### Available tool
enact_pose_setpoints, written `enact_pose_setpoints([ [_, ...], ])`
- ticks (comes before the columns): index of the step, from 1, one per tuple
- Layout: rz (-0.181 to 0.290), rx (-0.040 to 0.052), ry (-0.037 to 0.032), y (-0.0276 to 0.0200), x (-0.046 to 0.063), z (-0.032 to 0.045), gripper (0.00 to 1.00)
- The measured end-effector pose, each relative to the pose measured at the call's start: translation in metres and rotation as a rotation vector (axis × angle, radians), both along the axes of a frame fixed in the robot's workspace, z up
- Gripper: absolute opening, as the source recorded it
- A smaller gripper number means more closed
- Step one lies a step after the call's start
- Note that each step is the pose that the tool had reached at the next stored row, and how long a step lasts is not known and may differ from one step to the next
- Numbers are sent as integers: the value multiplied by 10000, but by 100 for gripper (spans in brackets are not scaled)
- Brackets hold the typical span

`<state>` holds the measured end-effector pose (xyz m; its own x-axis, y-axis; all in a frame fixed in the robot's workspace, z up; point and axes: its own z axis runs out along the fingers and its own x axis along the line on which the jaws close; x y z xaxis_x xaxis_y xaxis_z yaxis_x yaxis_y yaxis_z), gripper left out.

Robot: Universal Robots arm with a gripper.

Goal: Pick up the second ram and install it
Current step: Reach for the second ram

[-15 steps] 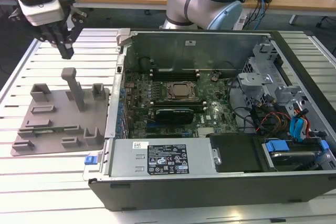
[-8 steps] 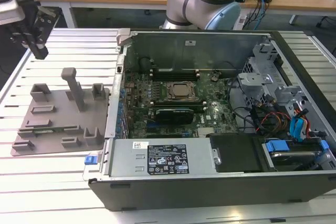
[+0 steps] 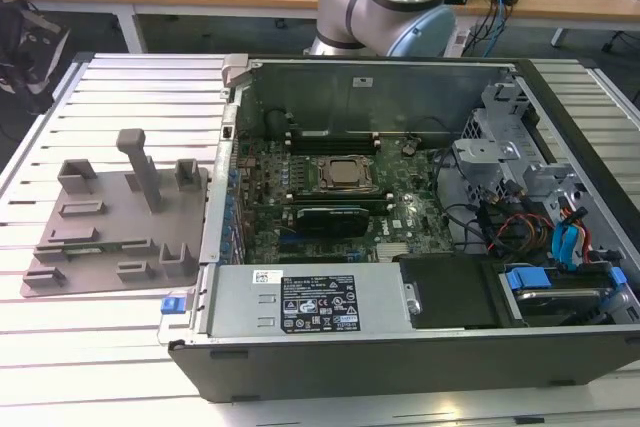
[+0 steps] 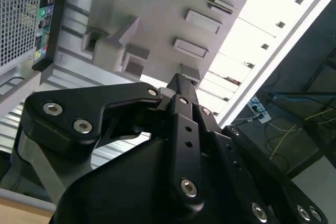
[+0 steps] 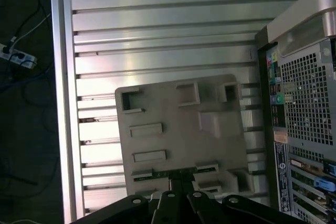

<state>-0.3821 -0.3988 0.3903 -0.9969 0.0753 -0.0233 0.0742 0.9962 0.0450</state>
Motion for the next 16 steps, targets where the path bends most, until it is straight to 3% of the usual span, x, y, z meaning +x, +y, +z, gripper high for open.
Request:
enact_pose_setpoints([
  [3,22,-9,-1,-57,-10,-11,10],
  [7,84,-46,3,-92,82,-49,10],
  [9,99,-57,3,-104,84,-56,10],
  [13,115,-72,2,-173,84,-72,10],
  [16,116,-74,4,-180,84,-72,10],
])
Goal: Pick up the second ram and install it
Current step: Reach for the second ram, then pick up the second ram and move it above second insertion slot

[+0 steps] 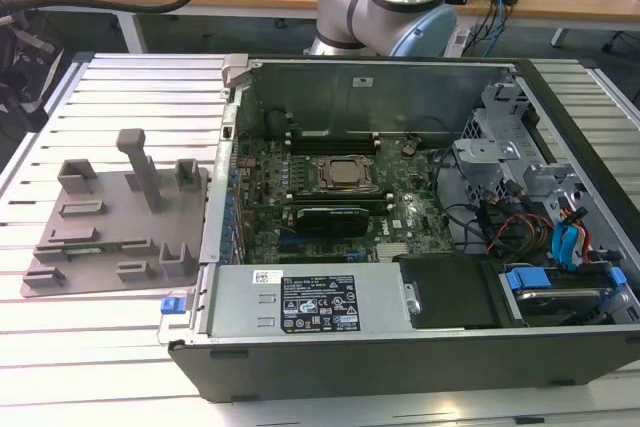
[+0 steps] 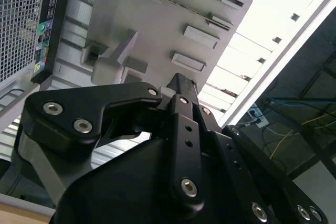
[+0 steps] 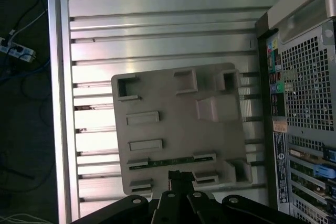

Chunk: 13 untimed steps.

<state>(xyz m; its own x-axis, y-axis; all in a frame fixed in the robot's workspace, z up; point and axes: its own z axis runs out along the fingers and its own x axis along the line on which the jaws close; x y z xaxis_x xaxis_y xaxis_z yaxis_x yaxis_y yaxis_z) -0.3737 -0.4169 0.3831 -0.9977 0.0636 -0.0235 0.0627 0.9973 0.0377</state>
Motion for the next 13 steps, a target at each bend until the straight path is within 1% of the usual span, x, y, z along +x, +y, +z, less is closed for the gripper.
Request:
enact_pose_setpoints([
  [11,3,1,-1,-5,0,-1,10],
  [13,497,0,0,-5,0,0,10],
])
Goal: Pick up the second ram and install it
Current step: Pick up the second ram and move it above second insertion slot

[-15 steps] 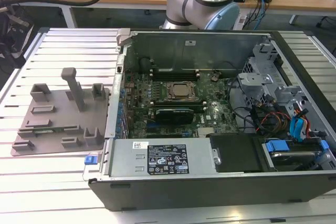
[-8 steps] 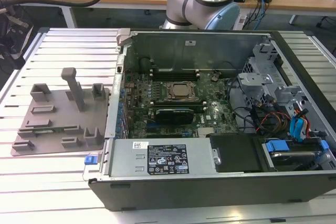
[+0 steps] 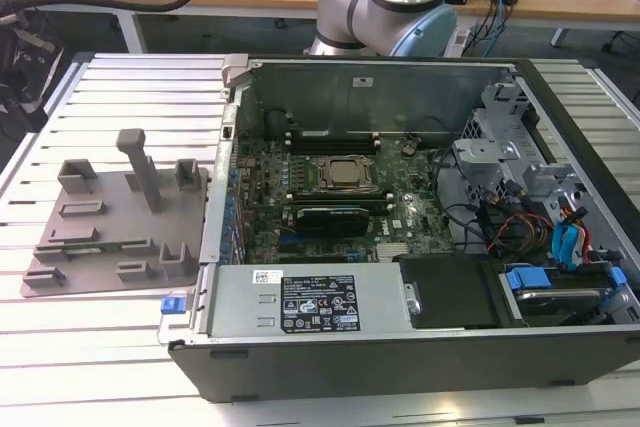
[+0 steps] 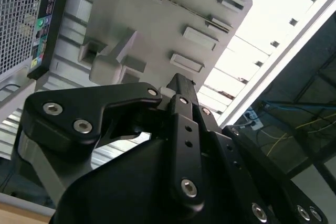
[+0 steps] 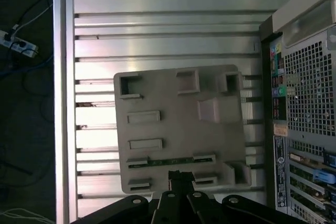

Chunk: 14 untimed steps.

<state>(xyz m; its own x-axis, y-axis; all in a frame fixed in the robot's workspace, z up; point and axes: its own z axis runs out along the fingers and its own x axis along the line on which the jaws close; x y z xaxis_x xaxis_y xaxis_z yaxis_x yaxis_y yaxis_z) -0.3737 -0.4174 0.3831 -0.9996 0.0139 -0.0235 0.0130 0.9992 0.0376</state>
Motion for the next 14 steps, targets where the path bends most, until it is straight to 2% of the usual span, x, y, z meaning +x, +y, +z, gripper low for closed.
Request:
enact_pose_setpoints([
  [5,1351,1,-1,0,0,-1,10],
  [9,2190,1,-1,0,0,-1,10],
  [14,3562,1,-1,0,0,-1,10],
])
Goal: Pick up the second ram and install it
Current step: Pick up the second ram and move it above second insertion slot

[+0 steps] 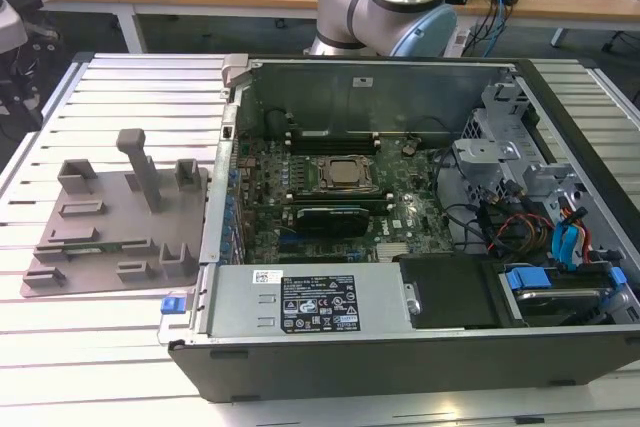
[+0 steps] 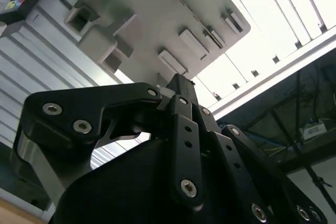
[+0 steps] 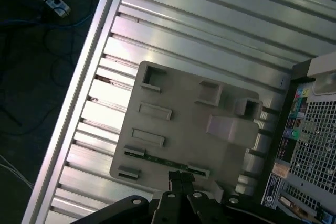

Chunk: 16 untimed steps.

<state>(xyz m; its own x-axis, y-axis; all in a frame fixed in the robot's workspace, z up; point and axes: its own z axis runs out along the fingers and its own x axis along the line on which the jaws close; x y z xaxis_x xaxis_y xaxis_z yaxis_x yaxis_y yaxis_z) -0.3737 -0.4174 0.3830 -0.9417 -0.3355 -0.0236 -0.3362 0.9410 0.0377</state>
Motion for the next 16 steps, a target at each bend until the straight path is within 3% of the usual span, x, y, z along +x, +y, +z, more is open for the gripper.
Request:
enact_pose_setpoints([
  [6,987,0,1,0,0,0,10],
  [10,2211,0,0,0,0,0,10],
  [16,3050,0,0,0,0,0,10],
])
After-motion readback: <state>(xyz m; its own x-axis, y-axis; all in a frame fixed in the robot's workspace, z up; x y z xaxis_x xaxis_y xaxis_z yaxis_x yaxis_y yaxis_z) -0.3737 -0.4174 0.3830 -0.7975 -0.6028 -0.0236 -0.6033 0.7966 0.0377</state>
